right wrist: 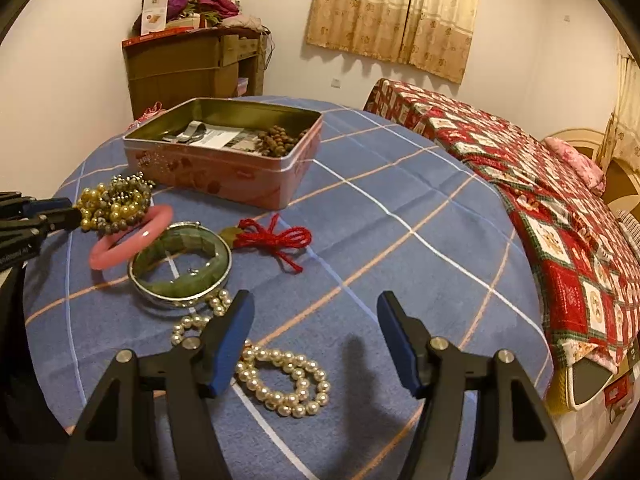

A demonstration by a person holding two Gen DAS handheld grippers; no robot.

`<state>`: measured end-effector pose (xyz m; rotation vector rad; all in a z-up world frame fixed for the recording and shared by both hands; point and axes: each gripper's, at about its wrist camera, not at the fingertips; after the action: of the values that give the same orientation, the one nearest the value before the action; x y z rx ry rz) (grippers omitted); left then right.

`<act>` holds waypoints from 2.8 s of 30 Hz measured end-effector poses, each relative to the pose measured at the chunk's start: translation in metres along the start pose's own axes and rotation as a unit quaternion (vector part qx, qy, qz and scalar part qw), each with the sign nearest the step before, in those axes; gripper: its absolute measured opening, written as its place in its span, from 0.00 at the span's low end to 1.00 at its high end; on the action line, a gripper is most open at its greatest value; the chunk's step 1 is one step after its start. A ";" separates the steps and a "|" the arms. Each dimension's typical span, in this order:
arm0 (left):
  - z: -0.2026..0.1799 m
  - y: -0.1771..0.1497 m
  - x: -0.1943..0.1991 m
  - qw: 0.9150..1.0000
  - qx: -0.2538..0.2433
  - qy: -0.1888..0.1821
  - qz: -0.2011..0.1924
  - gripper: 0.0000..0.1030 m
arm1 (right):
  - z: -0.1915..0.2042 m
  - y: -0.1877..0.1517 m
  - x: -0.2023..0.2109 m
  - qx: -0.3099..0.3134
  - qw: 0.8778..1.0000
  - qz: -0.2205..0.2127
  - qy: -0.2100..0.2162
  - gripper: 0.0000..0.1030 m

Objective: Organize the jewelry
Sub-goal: 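Grasp the gold bead necklace with the left tool while the right tool grasps the red cord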

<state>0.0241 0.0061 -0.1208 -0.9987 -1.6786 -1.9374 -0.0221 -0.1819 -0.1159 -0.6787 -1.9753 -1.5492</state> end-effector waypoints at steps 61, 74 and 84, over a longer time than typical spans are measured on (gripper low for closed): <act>0.009 0.024 0.011 0.998 0.009 -0.051 -0.035 0.34 | 0.003 0.041 -0.049 -0.004 0.994 0.059 0.095 0.10; 0.004 0.007 -0.022 0.998 0.001 -0.061 0.015 0.17 | 0.001 0.040 -0.024 -0.012 0.996 0.021 0.081 0.09; 0.003 0.019 0.013 0.998 -0.013 -0.061 -0.021 0.09 | -0.003 0.042 -0.010 -0.016 0.997 -0.005 0.076 0.09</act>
<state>0.0289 0.0067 -0.0980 -1.1195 -1.7587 -1.9653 0.0141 -0.1760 -0.0923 -0.5476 -1.8475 -1.5916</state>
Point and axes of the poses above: each gripper's, at about its wrist camera, not at the fingertips, and x roughly against the way its jaws point, z to its left, y to its top, and after that the axes turned 4 degrees about x, right-handed
